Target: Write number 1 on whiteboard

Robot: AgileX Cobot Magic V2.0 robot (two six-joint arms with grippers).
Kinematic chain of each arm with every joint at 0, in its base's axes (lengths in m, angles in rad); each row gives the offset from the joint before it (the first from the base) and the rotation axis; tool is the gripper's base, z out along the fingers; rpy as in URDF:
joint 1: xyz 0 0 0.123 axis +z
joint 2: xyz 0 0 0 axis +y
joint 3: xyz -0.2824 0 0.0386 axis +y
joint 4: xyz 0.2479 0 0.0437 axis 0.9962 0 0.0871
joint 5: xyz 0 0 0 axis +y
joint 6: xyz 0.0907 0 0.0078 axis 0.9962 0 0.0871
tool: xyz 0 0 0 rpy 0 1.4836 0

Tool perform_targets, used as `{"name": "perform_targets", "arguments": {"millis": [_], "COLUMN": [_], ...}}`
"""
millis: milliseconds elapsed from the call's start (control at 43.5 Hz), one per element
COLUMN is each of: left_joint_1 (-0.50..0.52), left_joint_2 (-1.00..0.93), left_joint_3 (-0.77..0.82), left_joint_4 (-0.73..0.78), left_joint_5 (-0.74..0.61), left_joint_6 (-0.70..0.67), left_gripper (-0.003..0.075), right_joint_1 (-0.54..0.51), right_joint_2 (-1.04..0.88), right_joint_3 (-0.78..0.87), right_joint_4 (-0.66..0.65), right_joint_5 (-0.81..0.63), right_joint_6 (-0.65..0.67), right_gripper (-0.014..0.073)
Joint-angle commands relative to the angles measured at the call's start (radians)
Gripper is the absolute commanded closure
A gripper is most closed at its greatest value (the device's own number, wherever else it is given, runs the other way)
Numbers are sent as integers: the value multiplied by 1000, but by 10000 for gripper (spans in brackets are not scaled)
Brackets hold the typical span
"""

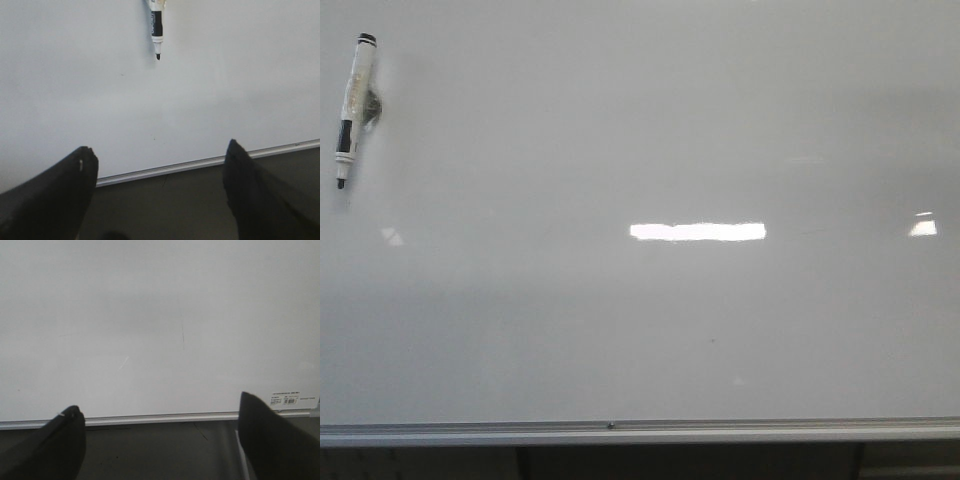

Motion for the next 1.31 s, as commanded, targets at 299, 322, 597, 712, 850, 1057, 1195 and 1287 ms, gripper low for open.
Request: {"name": "perform_targets", "arguments": {"millis": [299,322,597,712,850,1057,1195,1287], "left_joint_1": [21,23,23,23,23,23,18,18], "left_joint_2": [268,282,492,581,691,807,840,851], "left_joint_3": [-32,-32,-134,-195,-263,-349,-379,-383], "left_joint_4": [-46,-54,-77,-77,-77,-77,-77,-77], "left_joint_5": [-348,-375,-469,-467,-467,-469,-496,-527], "left_joint_6": [-19,-19,-19,-19,-19,-19,-19,-19], "left_gripper": [206,206,206,206,206,206,207,209], "right_joint_1": [0,0,0,0,0,0,0,0], "right_joint_2": [8,8,8,8,8,8,8,8], "right_joint_3": [-34,-34,-34,-34,-34,-34,-34,-34], "right_joint_4": [-12,-12,-12,-12,-12,-12,-12,-12], "right_joint_5": [-57,-57,-57,-57,-57,-57,-57,-57], "right_joint_6": [-7,-7,-7,-7,-7,-7,-7,-7], "right_gripper": [-50,-50,-50,-50,-50,-50,-50,-50]}}
